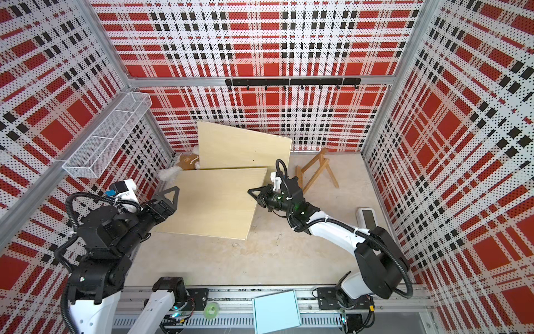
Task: Disassemble the easel
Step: Place the drawing board at the center of the board.
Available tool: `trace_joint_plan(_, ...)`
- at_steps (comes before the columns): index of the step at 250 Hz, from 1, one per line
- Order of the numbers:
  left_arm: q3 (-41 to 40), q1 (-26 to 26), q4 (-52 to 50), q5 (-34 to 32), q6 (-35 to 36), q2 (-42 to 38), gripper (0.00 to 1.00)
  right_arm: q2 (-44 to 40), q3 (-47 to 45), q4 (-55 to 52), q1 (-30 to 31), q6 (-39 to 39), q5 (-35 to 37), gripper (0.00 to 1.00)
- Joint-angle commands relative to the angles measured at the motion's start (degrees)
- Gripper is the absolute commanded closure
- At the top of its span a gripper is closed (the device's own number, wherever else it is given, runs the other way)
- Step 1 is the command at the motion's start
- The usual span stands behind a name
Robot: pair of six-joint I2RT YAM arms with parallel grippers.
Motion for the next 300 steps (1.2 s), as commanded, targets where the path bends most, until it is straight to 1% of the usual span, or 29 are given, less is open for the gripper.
trace_joint_plan(1, -0.11, 0.53, 0.58, 0.61, 1.52, 1.07, 0.11, -0.8, 5.06, 22.09, 2.13, 3.01, -2.43, 1.0)
trace_joint_plan(44, -1.63, 0.55, 2.01, 2.58, 1.18, 2.11, 0.11, 2.59, 4.48, 21.61, 5.27, 2.06, -1.71, 1.0)
trace_joint_plan(73, -2.39, 0.56, 2.14, 4.76, 2.32, 3.33, 0.11, 4.62, 4.46, 19.5, 6.67, -0.3, -1.77, 1.0)
trace_joint_plan(98, -3.42, 0.65, 3.77, 12.19, 4.35, 5.75, 0.1, 6.93, 5.52, 14.73, 7.2, -3.82, -2.41, 1.0)
trace_joint_plan(110, -3.48, 0.58, 3.3, 15.26, 5.01, 7.8, 0.11, 8.37, 5.78, 14.17, 7.33, -4.38, -2.71, 1.0)
trace_joint_plan(143, -4.87, 0.58, 2.83, 20.48, 5.67, 11.84, 0.11, 11.99, 7.06, 14.9, 8.22, -5.12, -4.03, 1.0)
trace_joint_plan(176, -8.4, 0.69, 5.76, 22.18, 5.0, 13.18, 0.11, 14.9, 8.9, 10.2, 10.15, -8.17, -3.43, 1.0)
trace_joint_plan(201, -10.74, 0.65, 7.28, 23.98, 4.91, 14.52, 0.11, 17.29, 8.38, 11.96, 11.0, -7.18, -2.79, 1.0)
trace_joint_plan(235, -13.85, 0.8, 9.1, 24.06, 4.72, 15.75, 0.12, 19.68, 6.47, 14.78, 10.97, -5.97, -2.18, 1.0)
trace_joint_plan(259, -18.88, 1.18, 16.14, 25.64, 1.01, 16.46, 0.12, 21.79, 5.02, 14.4, 10.93, -5.49, -2.03, 1.0)
trace_joint_plan(274, -22.51, 1.52, 21.33, 27.38, -2.05, 17.91, 0.14, 22.77, 3.65, 14.65, 10.99, -5.06, -1.59, 1.0)
trace_joint_plan(300, -25.74, 1.51, 24.42, 27.87, -3.1, 20.39, 0.17, 23.7, 1.17, 15.55, 10.99, -4.65, -0.26, 1.0)
